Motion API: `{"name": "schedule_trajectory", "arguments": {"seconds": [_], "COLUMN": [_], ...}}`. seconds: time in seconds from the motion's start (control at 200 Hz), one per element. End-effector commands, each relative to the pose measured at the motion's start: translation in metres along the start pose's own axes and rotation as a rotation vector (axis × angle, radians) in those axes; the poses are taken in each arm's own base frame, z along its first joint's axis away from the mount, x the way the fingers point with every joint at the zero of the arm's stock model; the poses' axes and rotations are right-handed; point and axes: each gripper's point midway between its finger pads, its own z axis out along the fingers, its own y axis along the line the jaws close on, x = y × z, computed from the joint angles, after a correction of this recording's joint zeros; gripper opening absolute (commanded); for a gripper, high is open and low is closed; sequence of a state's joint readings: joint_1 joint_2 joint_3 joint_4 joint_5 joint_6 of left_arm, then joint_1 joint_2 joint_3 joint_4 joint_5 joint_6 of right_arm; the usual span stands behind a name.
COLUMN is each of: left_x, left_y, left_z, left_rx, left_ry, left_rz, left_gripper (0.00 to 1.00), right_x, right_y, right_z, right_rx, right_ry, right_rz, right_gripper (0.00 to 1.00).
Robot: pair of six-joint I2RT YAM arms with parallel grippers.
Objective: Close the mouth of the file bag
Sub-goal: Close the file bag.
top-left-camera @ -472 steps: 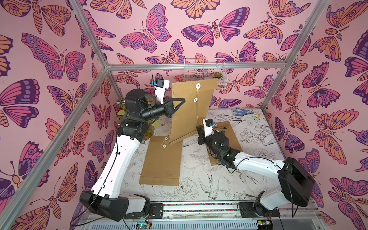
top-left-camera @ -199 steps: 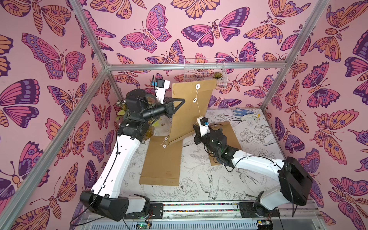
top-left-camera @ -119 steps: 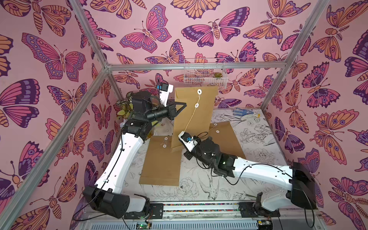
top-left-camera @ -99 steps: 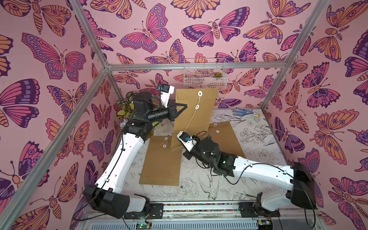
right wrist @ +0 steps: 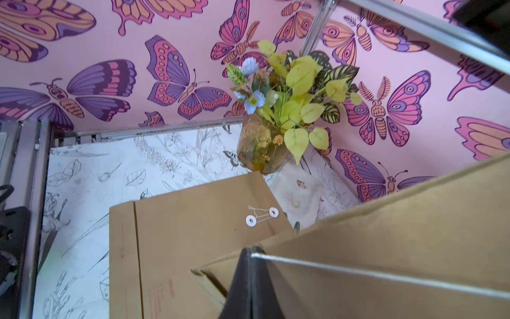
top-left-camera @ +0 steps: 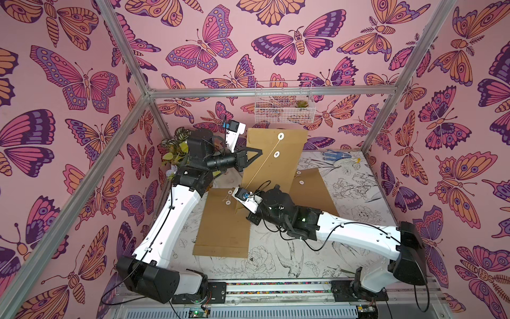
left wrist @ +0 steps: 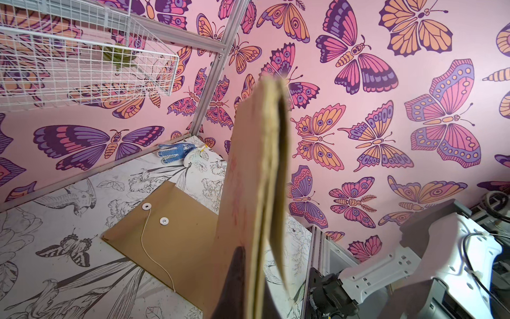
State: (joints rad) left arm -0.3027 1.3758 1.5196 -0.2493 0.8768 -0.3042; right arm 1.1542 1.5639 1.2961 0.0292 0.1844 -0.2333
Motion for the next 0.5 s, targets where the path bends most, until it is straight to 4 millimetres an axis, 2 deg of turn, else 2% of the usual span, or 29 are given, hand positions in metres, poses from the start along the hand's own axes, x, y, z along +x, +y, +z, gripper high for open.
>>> {"name": "schedule_trajectory", "arguments": {"seconds": [0.0,0.255,0.496], "left_x": [0.002,0.000,-0.001], "left_y": [-0.015,-0.028,-0.038], "left_z": [-0.001,-0.006,-0.006], "left_rx": [0.051,0.083,0.118], "left_ry": [0.007,0.006,0.012], "left_rz": [0.030,0.028,0.023], "left_gripper": [0.00,0.00,0.00], "right_x": [0.008,0.030,0.060], "right_y": [0.010,-0.007,-0.021], "right_z": [0.008,0.011,0.019], "right_rx": [-0.029,0.015,0.034], "right_ry": [0.045,0.082,0.130], "right_rz": [0.001,0.045,0.103], "right_gripper": [0.00,0.00,0.00]}}
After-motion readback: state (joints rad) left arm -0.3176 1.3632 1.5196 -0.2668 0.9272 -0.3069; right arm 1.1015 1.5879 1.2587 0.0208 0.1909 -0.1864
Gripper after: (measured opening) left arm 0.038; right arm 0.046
